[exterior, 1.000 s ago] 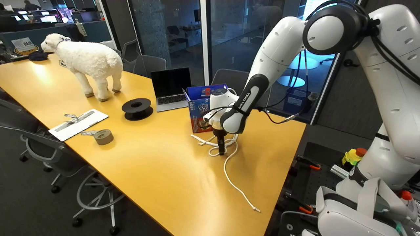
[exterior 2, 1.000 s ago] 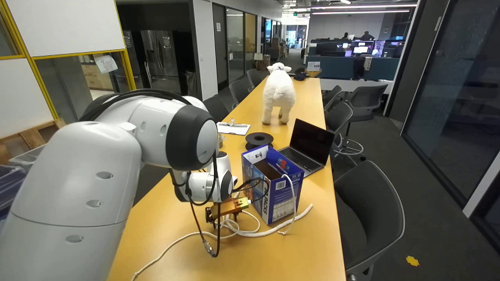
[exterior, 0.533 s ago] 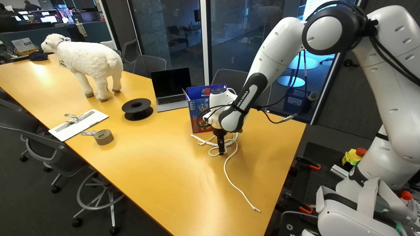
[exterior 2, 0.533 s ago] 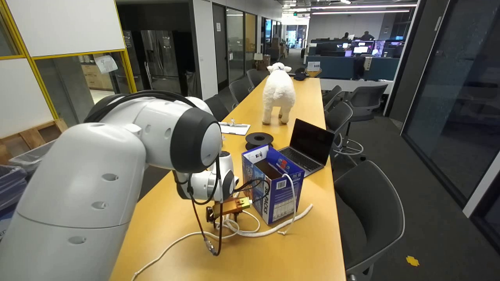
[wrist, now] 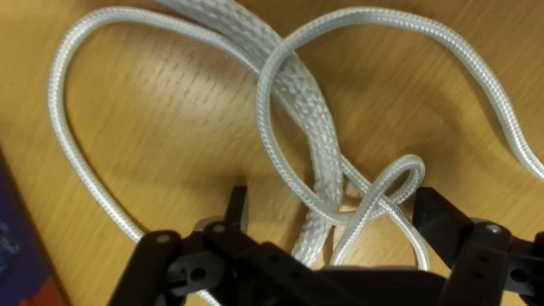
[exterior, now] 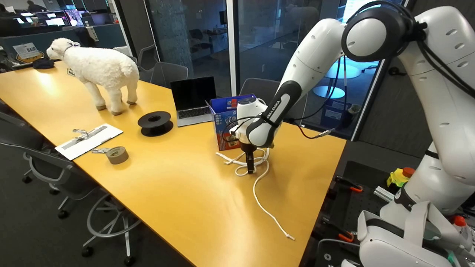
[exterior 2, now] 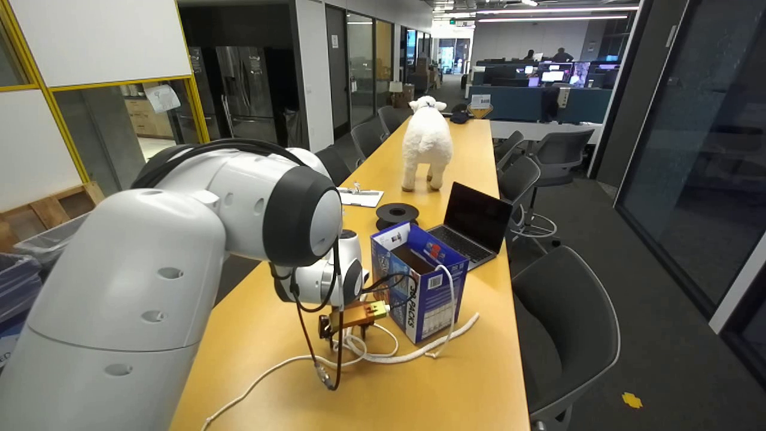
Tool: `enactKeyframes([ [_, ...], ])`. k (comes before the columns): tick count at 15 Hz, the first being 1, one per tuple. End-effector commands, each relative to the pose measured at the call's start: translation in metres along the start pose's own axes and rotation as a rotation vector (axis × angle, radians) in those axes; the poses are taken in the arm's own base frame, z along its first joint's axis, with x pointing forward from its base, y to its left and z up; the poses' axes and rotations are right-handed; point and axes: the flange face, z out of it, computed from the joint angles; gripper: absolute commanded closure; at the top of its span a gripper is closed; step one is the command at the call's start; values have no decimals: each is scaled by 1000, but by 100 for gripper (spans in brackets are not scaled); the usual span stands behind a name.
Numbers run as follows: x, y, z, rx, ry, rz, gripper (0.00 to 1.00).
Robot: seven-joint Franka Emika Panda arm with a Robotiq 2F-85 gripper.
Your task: Put one rope in the box, the move the box to the right, the put the remaining ropes in the box
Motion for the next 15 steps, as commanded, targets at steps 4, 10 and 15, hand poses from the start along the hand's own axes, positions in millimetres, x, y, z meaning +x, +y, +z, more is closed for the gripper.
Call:
enactKeyframes([
  [4, 3, 6, -3, 25, 10, -3, 0],
  [10, 4, 7, -6, 16, 21, 3, 51],
  [15, 5, 11, -11, 6, 24, 9, 88],
])
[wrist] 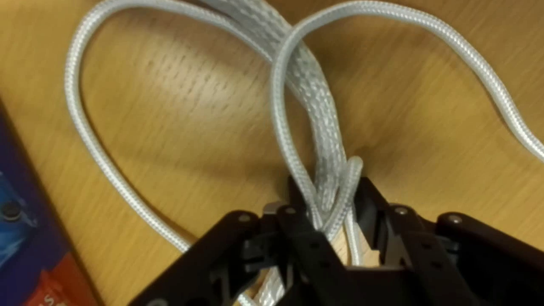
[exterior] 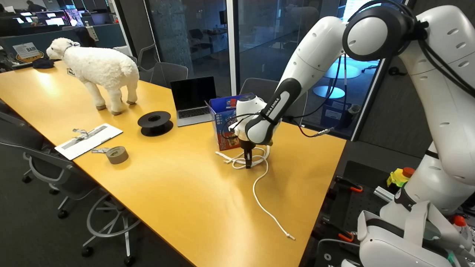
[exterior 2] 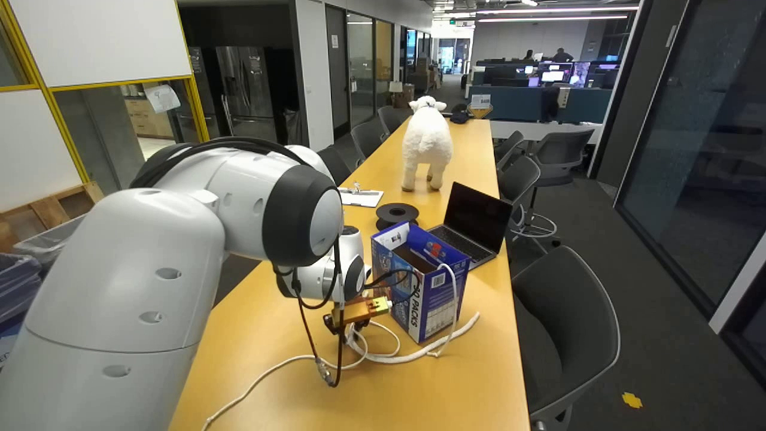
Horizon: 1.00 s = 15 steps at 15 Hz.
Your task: Put one rope in the box, the move the box to the right, the put the remaining ropes in the box
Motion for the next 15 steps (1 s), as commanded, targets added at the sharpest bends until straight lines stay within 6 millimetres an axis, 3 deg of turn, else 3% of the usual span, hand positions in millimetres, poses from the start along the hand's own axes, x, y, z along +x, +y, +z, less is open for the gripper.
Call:
enactKeyframes([
  [1, 1, 4, -3, 14, 7, 5, 89],
  [2, 0, 6, -4, 13, 5, 9, 93],
  [6, -9, 15, -9, -4, -6, 36, 88],
  [9, -25, 41, -32, -51, 1, 110, 88],
  [12, -45, 81, -81, -119, 25, 232, 88],
  [15, -62, 127, -149, -212, 68, 386, 88],
])
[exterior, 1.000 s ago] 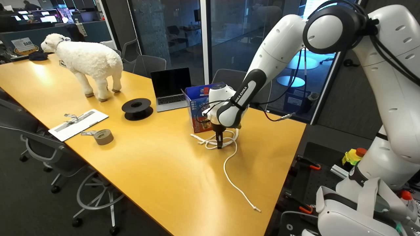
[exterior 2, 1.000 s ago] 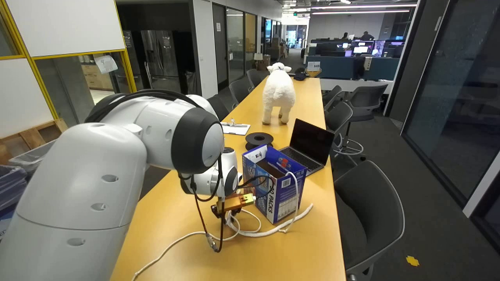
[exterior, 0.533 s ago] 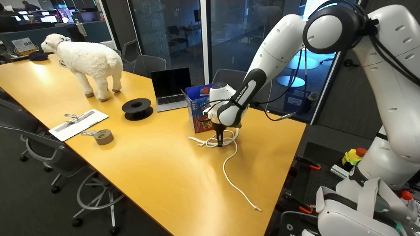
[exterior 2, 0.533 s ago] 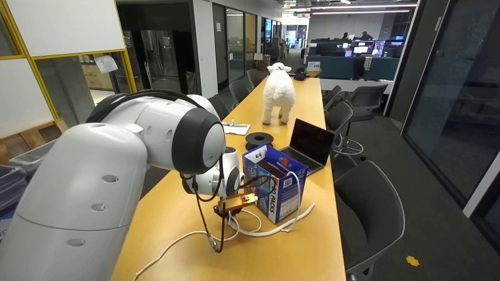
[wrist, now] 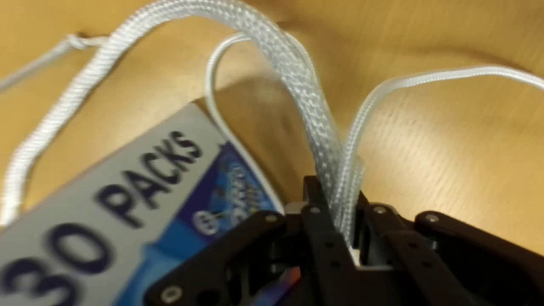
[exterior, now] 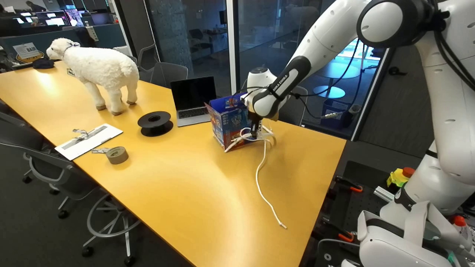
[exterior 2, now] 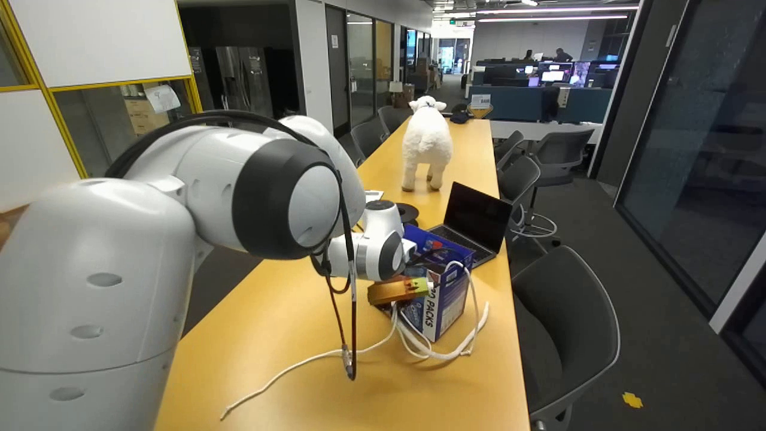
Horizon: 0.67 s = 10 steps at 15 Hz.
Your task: Put one rope in the box, the move the box to the right, the put the remaining ropes in the box
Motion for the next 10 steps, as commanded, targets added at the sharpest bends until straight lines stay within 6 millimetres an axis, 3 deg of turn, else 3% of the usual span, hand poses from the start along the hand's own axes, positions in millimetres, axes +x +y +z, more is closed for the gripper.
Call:
enactKeyframes([
  [1, 0, 59, -83, -90, 39, 180, 88],
  [5, 7, 121, -168, -181, 111, 379, 88],
  [10, 22, 160, -243, -267, 248, 616, 88],
])
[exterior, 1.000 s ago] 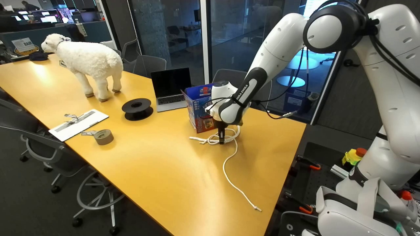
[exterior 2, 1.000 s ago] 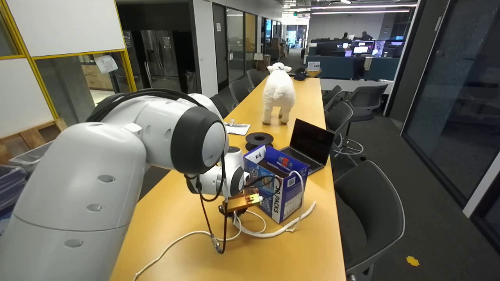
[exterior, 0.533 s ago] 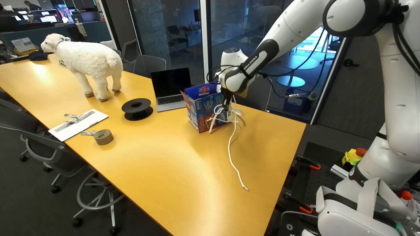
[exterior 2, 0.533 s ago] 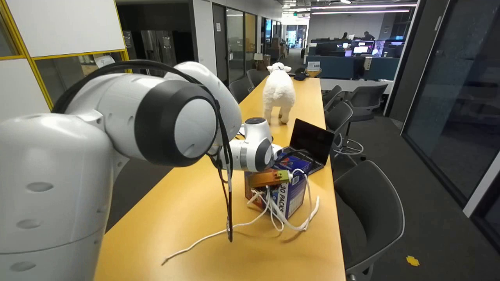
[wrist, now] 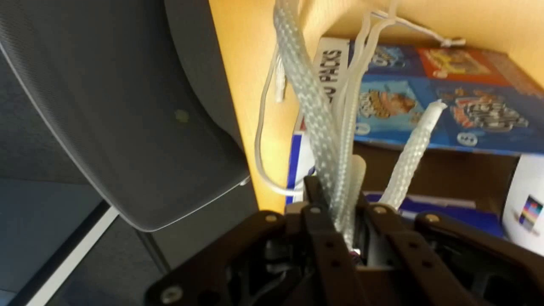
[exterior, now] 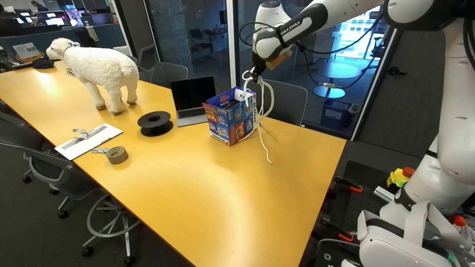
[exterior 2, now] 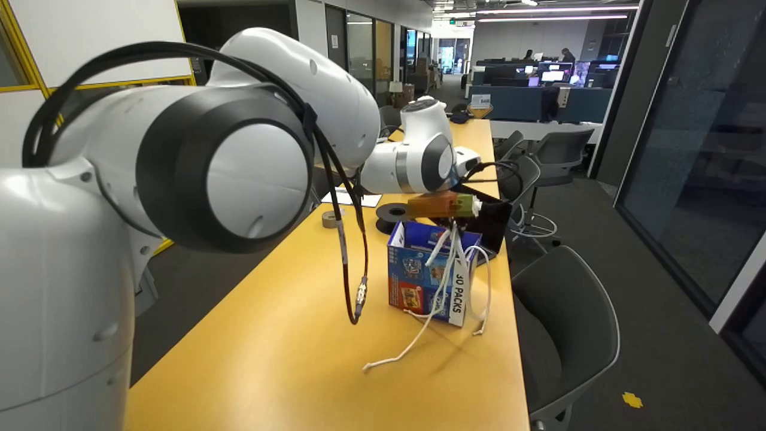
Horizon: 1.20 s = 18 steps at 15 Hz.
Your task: Put one rope in the box, the move the box to the right, the put the remaining ropes in the box
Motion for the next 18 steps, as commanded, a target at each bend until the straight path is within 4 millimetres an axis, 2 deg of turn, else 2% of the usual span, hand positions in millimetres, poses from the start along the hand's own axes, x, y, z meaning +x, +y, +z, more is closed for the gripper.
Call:
enactKeyframes([
  [1, 36, 15, -41, -52, 88, 175, 88],
  [4, 59, 23, -73, -51, 148, 332, 89],
  [9, 84, 35, -107, -45, 212, 590, 90],
  [12, 94, 45, -120, -45, 251, 739, 91],
  [18, 119, 66, -127, -63, 354, 1025, 92],
])
